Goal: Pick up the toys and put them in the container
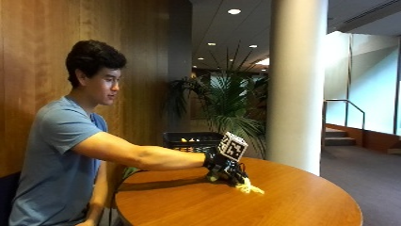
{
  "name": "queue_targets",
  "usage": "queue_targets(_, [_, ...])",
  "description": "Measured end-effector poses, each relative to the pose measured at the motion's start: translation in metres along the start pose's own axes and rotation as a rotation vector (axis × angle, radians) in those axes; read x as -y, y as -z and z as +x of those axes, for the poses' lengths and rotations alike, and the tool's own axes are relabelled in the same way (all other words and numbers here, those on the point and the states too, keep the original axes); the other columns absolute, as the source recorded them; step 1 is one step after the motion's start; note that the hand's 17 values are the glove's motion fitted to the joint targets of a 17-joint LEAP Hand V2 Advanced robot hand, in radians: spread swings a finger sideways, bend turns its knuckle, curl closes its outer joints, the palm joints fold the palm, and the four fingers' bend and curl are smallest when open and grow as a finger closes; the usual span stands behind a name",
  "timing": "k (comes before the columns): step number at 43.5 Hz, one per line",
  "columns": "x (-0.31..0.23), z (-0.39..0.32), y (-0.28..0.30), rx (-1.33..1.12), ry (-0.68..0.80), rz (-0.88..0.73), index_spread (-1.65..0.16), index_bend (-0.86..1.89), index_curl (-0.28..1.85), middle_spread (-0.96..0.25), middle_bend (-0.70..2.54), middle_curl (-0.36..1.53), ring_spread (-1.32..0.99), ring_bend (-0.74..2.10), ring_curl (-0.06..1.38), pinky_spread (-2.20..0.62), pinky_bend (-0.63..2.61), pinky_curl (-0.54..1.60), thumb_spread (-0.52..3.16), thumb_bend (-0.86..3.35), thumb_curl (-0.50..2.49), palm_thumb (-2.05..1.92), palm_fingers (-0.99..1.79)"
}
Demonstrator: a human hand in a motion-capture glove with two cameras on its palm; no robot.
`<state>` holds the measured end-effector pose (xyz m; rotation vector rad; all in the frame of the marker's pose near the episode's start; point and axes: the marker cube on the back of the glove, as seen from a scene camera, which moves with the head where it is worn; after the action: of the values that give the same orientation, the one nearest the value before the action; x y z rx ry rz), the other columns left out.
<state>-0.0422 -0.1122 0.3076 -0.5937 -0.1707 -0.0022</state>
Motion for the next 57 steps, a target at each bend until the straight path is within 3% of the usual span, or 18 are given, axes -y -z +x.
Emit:
queue_targets(1, [-0.001, -0.001, -0.001, 0.013, 0.001, 0.009, -0.27, 0.16, 0.17, 0.15, 0.13, 0.25, 0.12, 0.53, 0.35, -0.03, 1.42, 0.33, 1.19, 0.08, 0.35, 0.31, 0.00])
queue_targets(2, [-0.001, -0.001, -0.001, 0.025, 0.002, 0.020, -0.27, 0.11, 0.16, 0.15, 0.12, 0.25, 0.12, 0.47, 0.32, -0.02, 1.49, 0.36, 1.17, 0.04, 0.34, 0.26, -0.11])
queue_targets(4, [-0.003, -0.003, -0.002, 0.042, 0.005, 0.044, -0.26, 0.19, 0.18, 0.16, 0.17, 0.25, 0.10, 0.69, 0.38, -0.06, 1.33, 0.31, 1.25, 0.12, 0.37, 0.37, 0.13])
queue_targets(9, [-0.006, -0.007, 0.000, 0.053, 0.028, 0.107, -0.25, 0.18, 0.21, 0.16, 0.21, 0.27, 0.05, 0.89, 0.43, -0.10, 1.20, 0.27, 1.37, 0.23, 0.42, 0.54, 0.23])
queue_targets(15, [-0.009, -0.002, 0.005, 0.043, 0.029, 0.176, -0.25, 0.06, 0.17, 0.15, 0.32, 0.32, -0.03, 1.03, 0.47, -0.21, 1.30, 0.30, 1.46, 0.36, 0.49, 0.72, 0.45])
queue_targets(23, [-0.013, 0.029, 0.005, -0.130, -0.153, 0.333, -0.26, 0.17, 0.16, 0.05, 0.46, 0.39, -0.18, 1.08, 0.49, -0.32, 1.23, 0.31, 1.26, 0.38, 0.61, 0.88, 0.66])
queue_targets(30, [-0.025, 0.031, 0.013, -0.120, -0.107, 0.397, -0.27, 0.25, 0.20, -0.06, 0.53, 0.44, -0.31, 1.15, 0.50, -0.38, 1.07, 0.29, 0.99, 0.31, 0.69, 0.87, 0.92])
queue_targets(37, [-0.052, 0.038, 0.047, -0.197, -0.086, 0.447, -0.28, 0.25, 0.24, -0.13, 0.51, 0.47, -0.37, 1.12, 0.51, -0.41, 1.06, 0.32, 0.78, 0.24, 0.76, 0.84, 0.93])
queue_targets(43, [-0.072, 0.028, 0.081, -0.081, -0.170, 0.491, -0.30, 0.19, 0.26, -0.17, 0.43, 0.47, -0.42, 1.09, 0.51, -0.42, 1.12, 0.36, 0.69, 0.23, 0.80, 0.83, 0.83])
queue_targets(51, [-0.117, 0.027, 0.121, -0.241, -0.146, 0.546, -0.31, 0.15, 0.25, -0.19, 0.37, 0.49, -0.46, 1.06, 0.51, -0.42, 1.16, 0.38, 0.64, 0.21, 0.84, 0.83, 0.79])
queue_targets(57, [-0.150, 0.000, 0.148, -0.156, -0.007, 0.572, -0.32, 0.14, 0.24, -0.20, 0.36, 0.52, -0.47, 1.06, 0.52, -0.42, 1.18, 0.40, 0.62, 0.20, 0.87, 0.82, 0.78])
